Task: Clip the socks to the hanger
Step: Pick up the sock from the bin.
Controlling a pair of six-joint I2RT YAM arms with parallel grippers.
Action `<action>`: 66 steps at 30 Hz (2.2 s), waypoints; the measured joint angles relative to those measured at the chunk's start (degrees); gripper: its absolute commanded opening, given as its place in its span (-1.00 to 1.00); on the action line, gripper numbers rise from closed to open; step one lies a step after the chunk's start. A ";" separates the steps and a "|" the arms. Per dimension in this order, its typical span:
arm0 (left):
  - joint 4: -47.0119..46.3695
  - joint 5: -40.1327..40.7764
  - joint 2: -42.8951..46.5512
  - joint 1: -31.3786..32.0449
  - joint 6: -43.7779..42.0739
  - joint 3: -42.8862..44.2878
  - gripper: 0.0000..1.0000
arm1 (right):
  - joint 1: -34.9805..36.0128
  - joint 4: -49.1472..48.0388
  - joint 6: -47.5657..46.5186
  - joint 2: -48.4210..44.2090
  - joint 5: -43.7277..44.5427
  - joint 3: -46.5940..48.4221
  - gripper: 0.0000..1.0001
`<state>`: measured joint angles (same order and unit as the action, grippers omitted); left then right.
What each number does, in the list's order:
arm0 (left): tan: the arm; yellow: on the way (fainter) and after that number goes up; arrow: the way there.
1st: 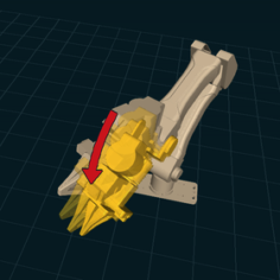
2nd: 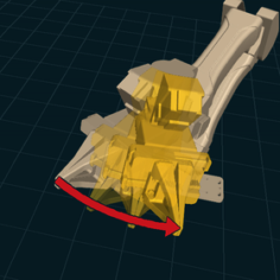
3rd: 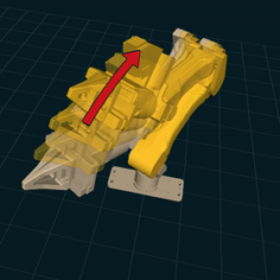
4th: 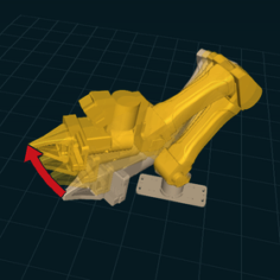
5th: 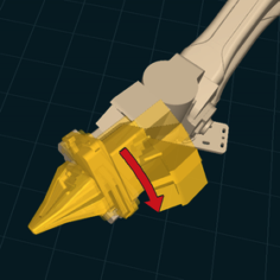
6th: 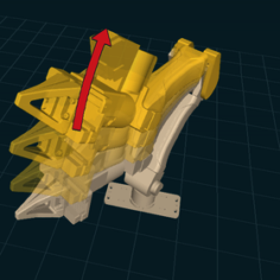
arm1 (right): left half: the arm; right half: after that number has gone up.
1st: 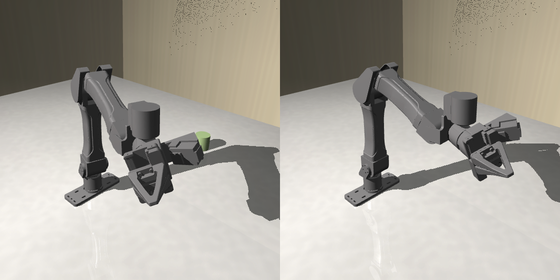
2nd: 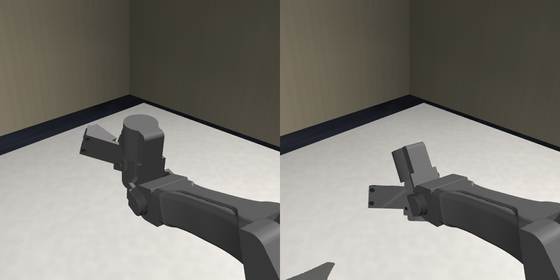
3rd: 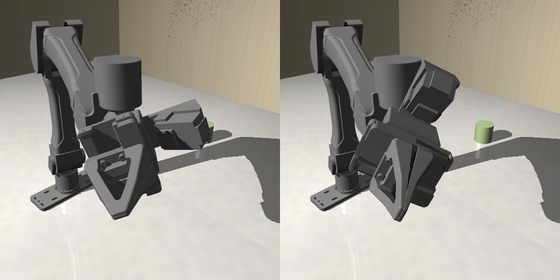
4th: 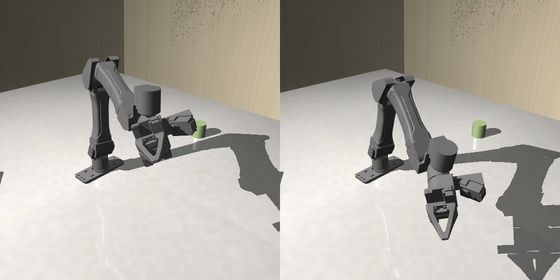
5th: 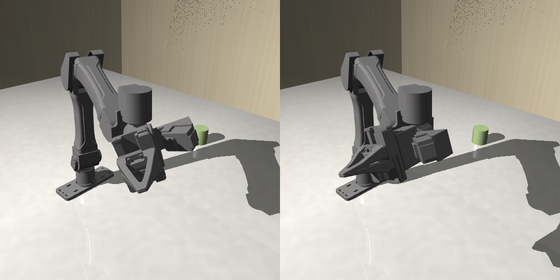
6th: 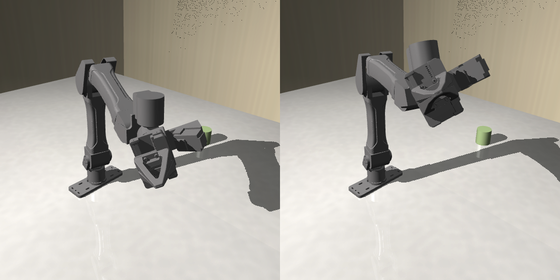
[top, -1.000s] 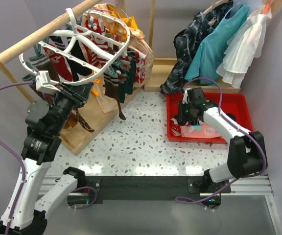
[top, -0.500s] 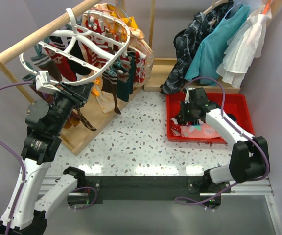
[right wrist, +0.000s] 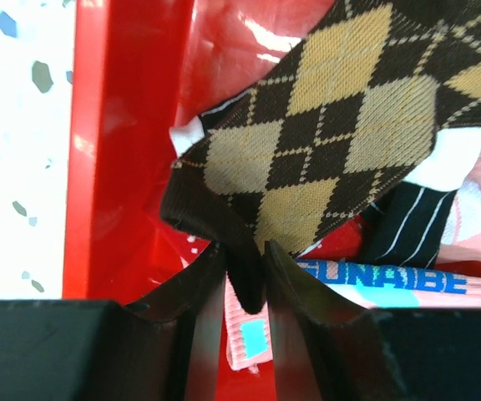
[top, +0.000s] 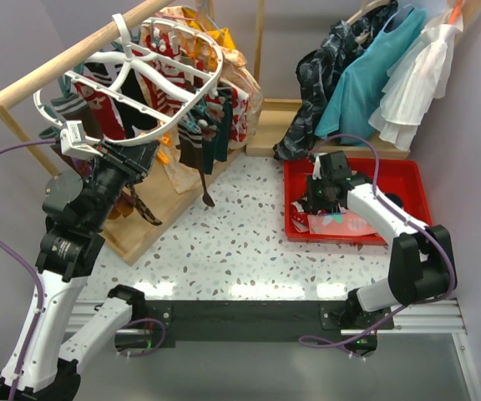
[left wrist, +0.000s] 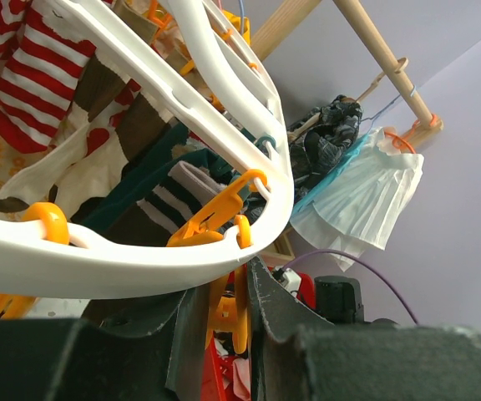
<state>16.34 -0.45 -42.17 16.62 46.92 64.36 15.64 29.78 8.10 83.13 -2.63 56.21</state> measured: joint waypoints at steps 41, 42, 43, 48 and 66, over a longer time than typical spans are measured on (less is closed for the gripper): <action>-0.46 -0.81 0.24 -0.04 -0.02 -0.24 -0.74 | 8.13 4.63 0.76 -4.83 3.02 -1.70 -0.22; -0.46 -0.83 0.24 -0.04 -0.02 -0.24 -0.74 | 8.72 4.98 -0.04 -4.59 3.91 -0.90 -0.22; -0.46 -0.83 0.22 -0.04 -0.02 -0.24 -0.74 | 9.31 5.16 -0.85 -4.31 4.72 -0.20 -0.22; -0.46 -0.90 0.17 -0.07 -0.02 -0.24 -0.74 | 10.71 5.40 -4.57 -3.13 6.43 1.11 -0.24; -0.52 -1.25 -0.07 -0.11 -0.02 -0.24 -0.74 | 10.99 6.08 -10.75 -1.27 4.87 1.70 -0.30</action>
<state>15.81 -1.69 -42.24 16.51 46.89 64.12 26.63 35.86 -2.66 81.87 2.24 57.91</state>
